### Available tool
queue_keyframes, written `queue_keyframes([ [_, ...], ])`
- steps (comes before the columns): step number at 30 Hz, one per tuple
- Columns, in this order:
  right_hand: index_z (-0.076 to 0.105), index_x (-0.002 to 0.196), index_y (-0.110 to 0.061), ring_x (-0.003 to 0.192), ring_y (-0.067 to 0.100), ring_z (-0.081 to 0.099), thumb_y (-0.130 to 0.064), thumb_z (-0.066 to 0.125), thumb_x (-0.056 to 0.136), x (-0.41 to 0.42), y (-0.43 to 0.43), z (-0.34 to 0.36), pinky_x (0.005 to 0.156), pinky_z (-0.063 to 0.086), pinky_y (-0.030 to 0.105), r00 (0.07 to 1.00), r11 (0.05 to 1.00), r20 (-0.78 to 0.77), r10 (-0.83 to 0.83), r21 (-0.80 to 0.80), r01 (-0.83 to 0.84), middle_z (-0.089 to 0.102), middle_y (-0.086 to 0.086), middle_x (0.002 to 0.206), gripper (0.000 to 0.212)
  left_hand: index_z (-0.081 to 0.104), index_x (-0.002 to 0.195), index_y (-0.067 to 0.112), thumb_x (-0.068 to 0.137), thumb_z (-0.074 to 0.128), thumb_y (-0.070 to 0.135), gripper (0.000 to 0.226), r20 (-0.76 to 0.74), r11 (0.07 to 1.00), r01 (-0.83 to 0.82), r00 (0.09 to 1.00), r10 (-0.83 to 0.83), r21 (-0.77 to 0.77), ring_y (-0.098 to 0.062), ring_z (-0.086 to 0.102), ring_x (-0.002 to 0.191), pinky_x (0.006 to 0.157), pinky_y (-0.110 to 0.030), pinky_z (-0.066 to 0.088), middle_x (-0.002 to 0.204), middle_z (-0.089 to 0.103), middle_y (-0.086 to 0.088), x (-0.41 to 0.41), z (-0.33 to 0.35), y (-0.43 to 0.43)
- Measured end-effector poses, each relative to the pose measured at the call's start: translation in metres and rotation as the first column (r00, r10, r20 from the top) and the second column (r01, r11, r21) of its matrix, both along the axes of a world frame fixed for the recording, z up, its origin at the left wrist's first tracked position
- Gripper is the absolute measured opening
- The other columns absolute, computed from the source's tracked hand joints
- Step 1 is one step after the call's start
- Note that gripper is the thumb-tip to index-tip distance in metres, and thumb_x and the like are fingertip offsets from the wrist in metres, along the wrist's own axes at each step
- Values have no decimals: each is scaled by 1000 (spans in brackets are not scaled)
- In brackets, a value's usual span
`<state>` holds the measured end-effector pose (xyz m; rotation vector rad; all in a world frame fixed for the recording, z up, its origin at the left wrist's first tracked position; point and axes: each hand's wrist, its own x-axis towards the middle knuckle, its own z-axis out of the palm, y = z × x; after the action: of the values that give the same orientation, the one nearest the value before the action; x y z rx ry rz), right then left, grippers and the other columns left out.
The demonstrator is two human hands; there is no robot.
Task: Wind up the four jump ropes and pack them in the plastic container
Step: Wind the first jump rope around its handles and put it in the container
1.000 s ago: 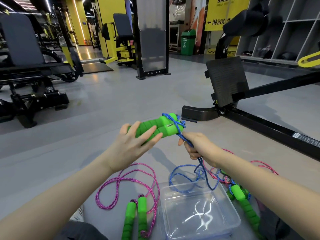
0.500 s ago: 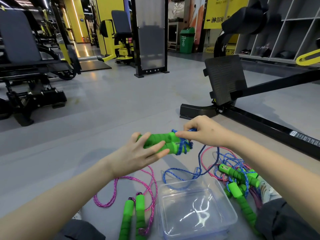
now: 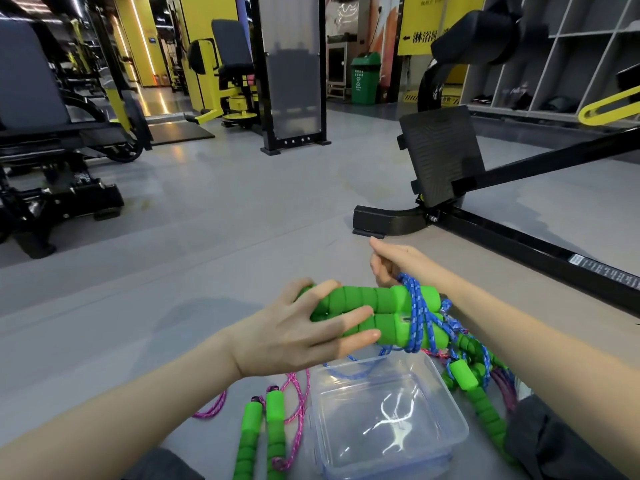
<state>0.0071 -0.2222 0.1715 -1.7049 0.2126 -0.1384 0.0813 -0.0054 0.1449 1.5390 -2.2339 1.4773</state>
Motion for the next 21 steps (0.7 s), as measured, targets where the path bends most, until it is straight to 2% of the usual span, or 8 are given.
queue_keyframes([
  [3,55,66,-20,39,2,50,-24,47,96,-9,6,-8,43,41,16,1000,996,17,-23,83,22,56,-9,45,31,47,131,20,99,42,14,33,-69,994,-66,996,60,-90,-38,54,101,75,-40,45,132,50,-1,0,3,-2],
  [5,54,62,-25,35,5,40,-8,49,88,-10,16,-21,38,31,17,992,988,126,-17,152,-2,49,-8,42,31,45,134,19,98,41,11,38,-105,975,-155,985,140,-162,-38,53,103,74,-41,45,135,46,-2,8,2,-4],
  [7,50,66,-15,34,8,25,-17,42,88,-4,27,-30,41,22,19,994,982,57,-93,167,82,38,-2,39,23,41,138,19,94,41,8,45,-88,951,-242,970,229,-194,-37,49,106,75,-42,43,138,43,-3,23,1,-3],
  [10,51,85,-11,33,10,28,-26,27,99,1,39,-32,43,25,23,992,990,-20,-123,-66,122,40,4,47,32,41,138,18,92,39,8,47,-63,926,-334,943,328,-174,-38,47,104,75,-42,37,138,42,-4,45,-2,8],
  [13,51,105,-19,36,13,39,-28,31,100,0,47,-26,46,34,25,998,947,-61,32,-316,-50,43,3,52,23,41,138,17,90,38,6,49,-43,907,-391,920,389,-159,-38,47,102,75,-42,35,136,43,-5,54,-7,16],
  [16,48,104,-8,39,16,50,-28,39,97,-2,43,-9,53,40,26,964,822,-219,151,-513,-245,46,4,51,23,40,137,17,93,26,4,48,2,900,-415,908,419,-132,-38,47,101,72,-41,41,135,43,-6,56,-9,18],
  [18,49,99,-6,44,16,58,-25,45,95,-4,38,8,61,43,28,930,753,-317,187,-561,-343,50,0,51,20,40,137,17,94,22,4,49,16,897,-428,902,432,-114,-38,47,100,70,-41,44,134,43,-6,57,-11,20],
  [21,54,102,-11,54,14,65,-21,51,94,-9,26,25,75,46,29,871,743,-403,280,-483,-463,55,-1,50,13,40,138,17,94,18,4,51,16,892,-443,895,446,-94,-39,47,99,68,-39,44,134,42,-7,57,-11,19],
])
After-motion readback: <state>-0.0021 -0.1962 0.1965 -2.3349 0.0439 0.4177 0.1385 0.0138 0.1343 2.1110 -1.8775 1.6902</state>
